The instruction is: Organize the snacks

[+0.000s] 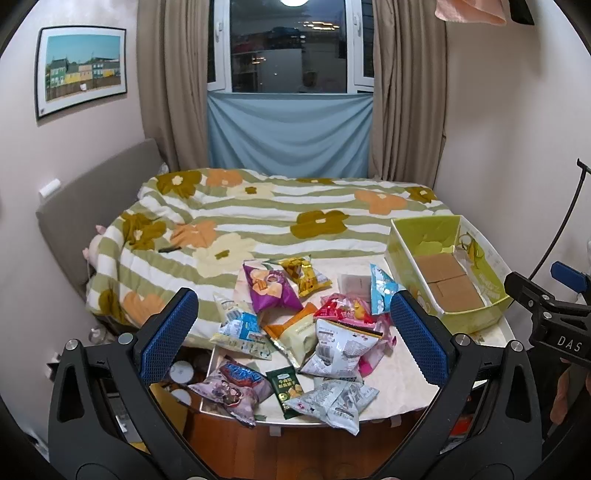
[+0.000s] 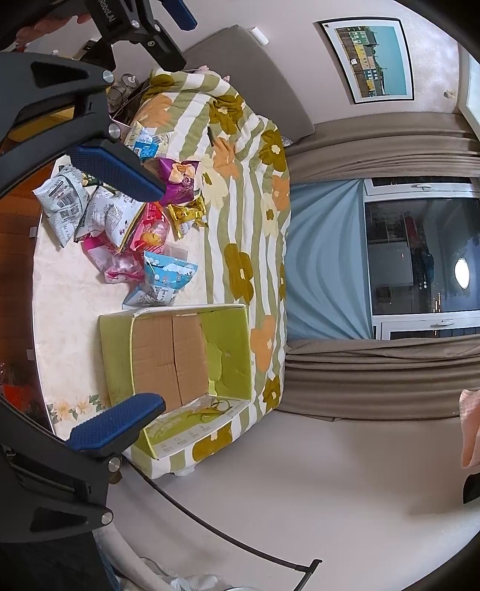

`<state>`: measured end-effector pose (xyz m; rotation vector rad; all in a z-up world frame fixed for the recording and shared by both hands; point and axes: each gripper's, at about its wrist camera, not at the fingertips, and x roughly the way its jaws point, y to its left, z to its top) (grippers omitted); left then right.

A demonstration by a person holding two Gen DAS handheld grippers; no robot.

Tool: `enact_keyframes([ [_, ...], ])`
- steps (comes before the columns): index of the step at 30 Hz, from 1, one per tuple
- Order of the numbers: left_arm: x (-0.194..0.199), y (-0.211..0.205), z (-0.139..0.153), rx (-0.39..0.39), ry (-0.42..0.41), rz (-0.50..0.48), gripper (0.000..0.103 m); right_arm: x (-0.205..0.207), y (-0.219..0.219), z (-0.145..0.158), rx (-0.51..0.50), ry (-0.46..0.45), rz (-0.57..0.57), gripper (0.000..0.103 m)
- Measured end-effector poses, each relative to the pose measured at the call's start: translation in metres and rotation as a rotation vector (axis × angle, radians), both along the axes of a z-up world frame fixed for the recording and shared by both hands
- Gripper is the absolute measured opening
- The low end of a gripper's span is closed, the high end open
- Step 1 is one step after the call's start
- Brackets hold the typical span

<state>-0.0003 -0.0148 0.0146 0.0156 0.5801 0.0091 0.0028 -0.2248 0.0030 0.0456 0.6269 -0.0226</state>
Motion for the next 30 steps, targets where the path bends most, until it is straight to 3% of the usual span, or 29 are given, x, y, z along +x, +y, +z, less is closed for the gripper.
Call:
enact_keyframes([
  [30, 0.011, -0.003, -0.002, 0.005, 0.005, 0.002, 0.103, 0.005, 0.0, 0.002, 0.006, 0.004, -0.004, 0.103],
])
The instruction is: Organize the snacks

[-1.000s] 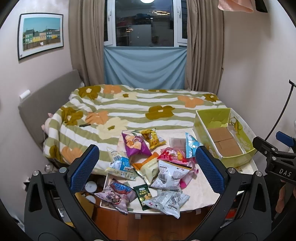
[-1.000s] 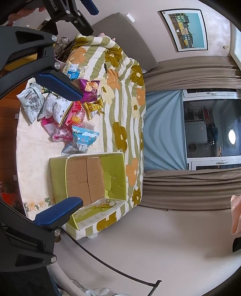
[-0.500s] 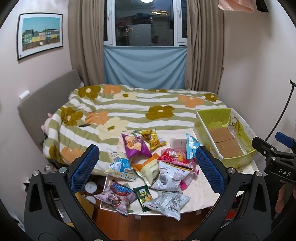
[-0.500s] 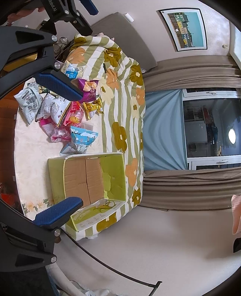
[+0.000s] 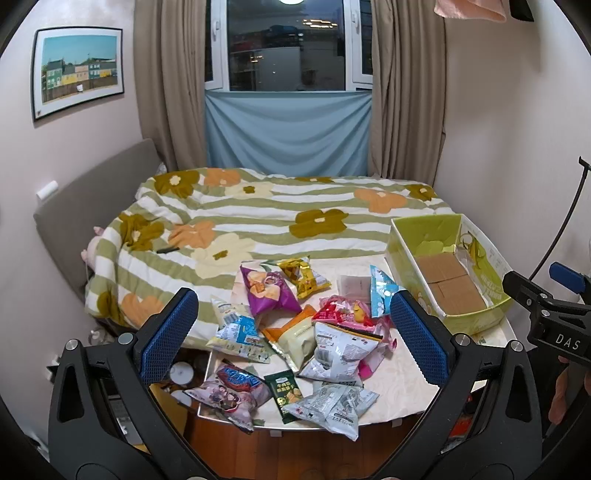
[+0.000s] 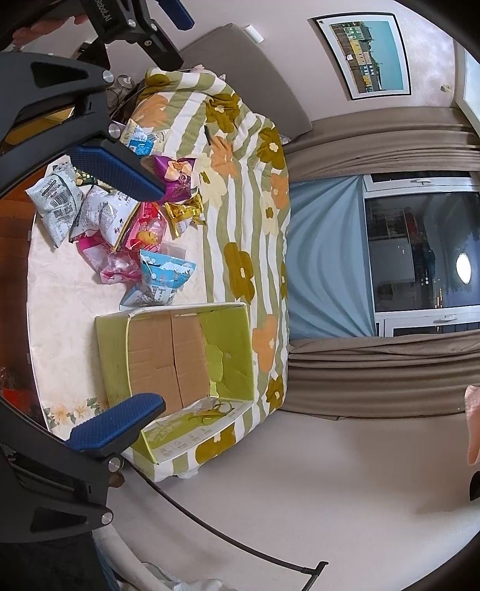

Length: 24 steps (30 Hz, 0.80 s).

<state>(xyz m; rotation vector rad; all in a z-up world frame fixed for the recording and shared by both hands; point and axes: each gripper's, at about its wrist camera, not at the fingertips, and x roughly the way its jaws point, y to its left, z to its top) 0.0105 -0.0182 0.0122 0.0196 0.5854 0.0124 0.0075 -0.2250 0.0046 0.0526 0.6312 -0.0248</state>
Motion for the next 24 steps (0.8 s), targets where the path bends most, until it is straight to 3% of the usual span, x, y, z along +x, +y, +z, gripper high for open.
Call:
enact_keyframes([
  [24, -0.0041, 0.0004, -0.0015, -0.01, 0.039, 0.018, 0.103, 0.0056, -0.0062, 0.0, 0.027, 0.014, 0.023, 0.103],
])
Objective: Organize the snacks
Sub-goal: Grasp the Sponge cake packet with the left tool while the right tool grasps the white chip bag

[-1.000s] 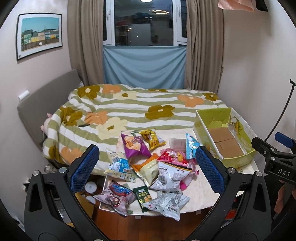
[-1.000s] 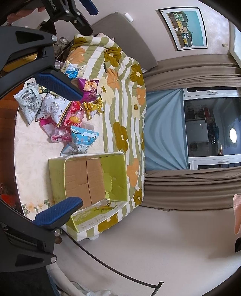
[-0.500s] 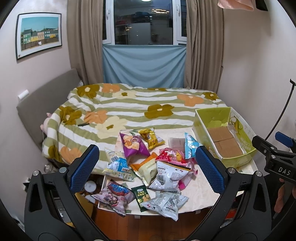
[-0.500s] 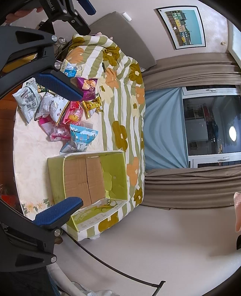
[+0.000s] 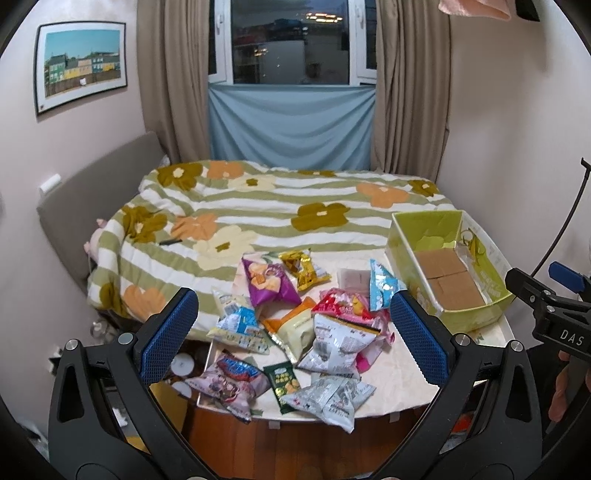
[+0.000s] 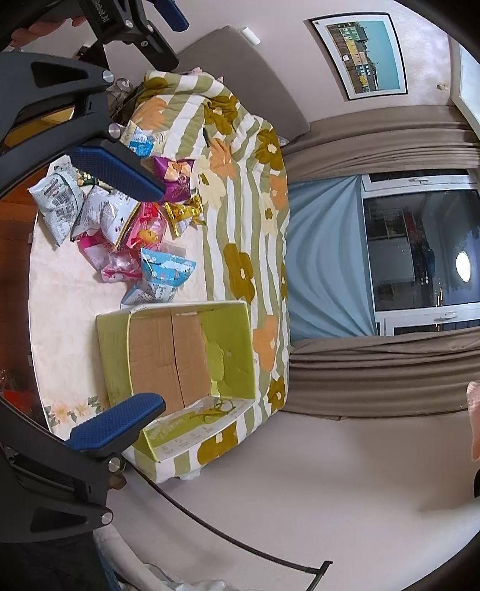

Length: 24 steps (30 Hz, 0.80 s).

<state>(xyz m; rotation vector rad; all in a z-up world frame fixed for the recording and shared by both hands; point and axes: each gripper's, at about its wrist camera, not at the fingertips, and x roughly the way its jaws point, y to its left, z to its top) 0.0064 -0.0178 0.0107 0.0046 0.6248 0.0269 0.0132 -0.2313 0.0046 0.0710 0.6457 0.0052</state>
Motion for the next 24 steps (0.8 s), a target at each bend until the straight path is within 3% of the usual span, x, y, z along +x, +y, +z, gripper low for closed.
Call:
enact_keyframes([
  [5, -0.007, 0.015, -0.021, 0.035, 0.078, 0.062, 0.103, 0.006, 0.007, -0.011, 0.02, 0.039, 0.091, 0.103],
  [14, 0.019, 0.074, -0.098, 0.055, 0.317, 0.075, 0.103, 0.037, 0.04, -0.074, 0.07, 0.195, 0.19, 0.103],
  [20, 0.059, 0.094, -0.16, 0.073, 0.477, -0.022, 0.103, 0.065, 0.07, -0.119, 0.088, 0.293, 0.16, 0.103],
  [24, 0.08, 0.096, -0.202, 0.156, 0.568, -0.111, 0.103, 0.082, 0.086, -0.149, 0.098, 0.361, 0.119, 0.103],
])
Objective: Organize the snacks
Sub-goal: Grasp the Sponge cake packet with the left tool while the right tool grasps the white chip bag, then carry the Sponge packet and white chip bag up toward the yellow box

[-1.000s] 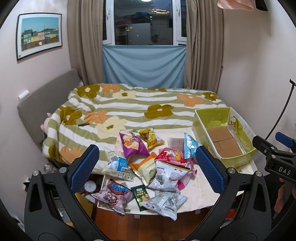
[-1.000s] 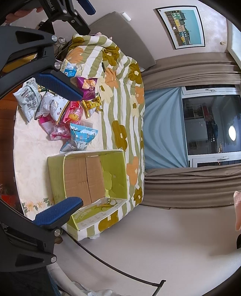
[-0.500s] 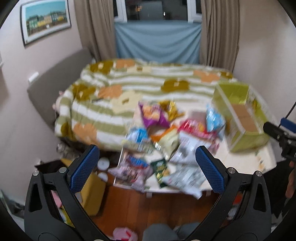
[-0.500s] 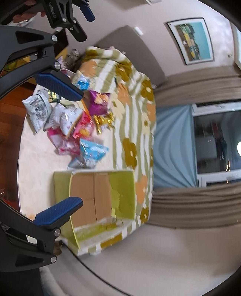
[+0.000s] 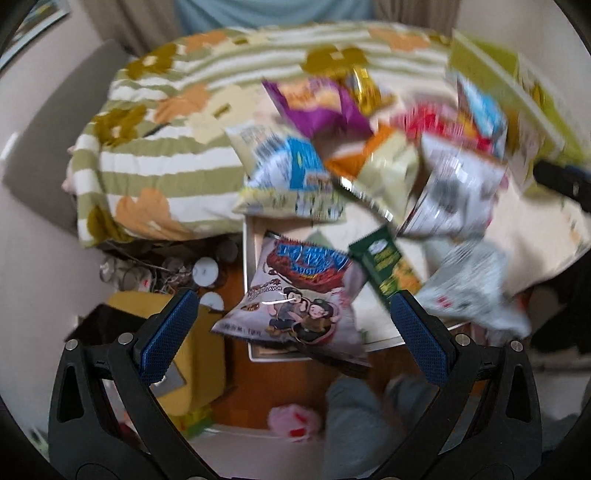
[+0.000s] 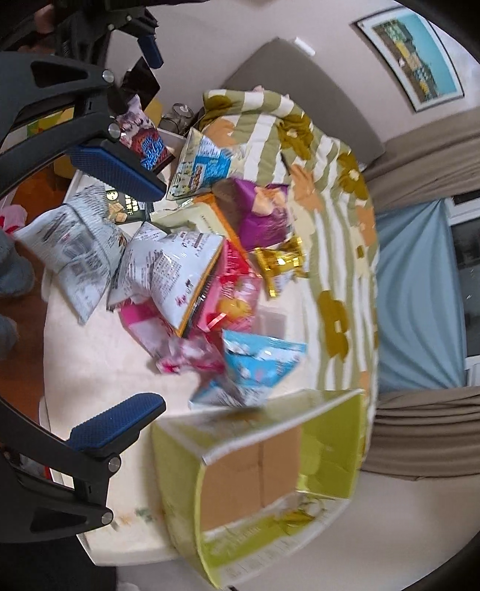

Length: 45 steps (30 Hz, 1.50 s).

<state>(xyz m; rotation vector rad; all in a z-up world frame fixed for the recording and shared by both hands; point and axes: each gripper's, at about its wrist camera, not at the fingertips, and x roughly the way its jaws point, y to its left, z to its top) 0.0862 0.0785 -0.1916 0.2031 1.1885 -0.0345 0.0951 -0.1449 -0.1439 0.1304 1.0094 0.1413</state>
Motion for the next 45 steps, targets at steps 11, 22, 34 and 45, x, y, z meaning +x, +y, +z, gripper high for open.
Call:
enact_keyframes([
  [11, 0.02, -0.004, -0.067, 0.068, 0.13, -0.127, 0.102, 0.021, 0.023, -0.052, -0.044, 0.108, -0.076, 0.103],
  [22, 0.02, -0.018, -0.075, 0.151, 0.133, -0.192, 0.088, 0.033, 0.035, -0.067, -0.062, 0.131, -0.093, 0.102],
  [34, 0.01, -0.026, -0.068, 0.136, 0.124, -0.206, 0.076, 0.046, 0.049, -0.076, -0.077, 0.15, -0.049, 0.096],
  [45, 0.018, -0.01, -0.059, -0.024, 0.158, -0.16, 0.071, 0.058, 0.046, -0.095, -0.026, 0.214, -0.026, 0.07],
])
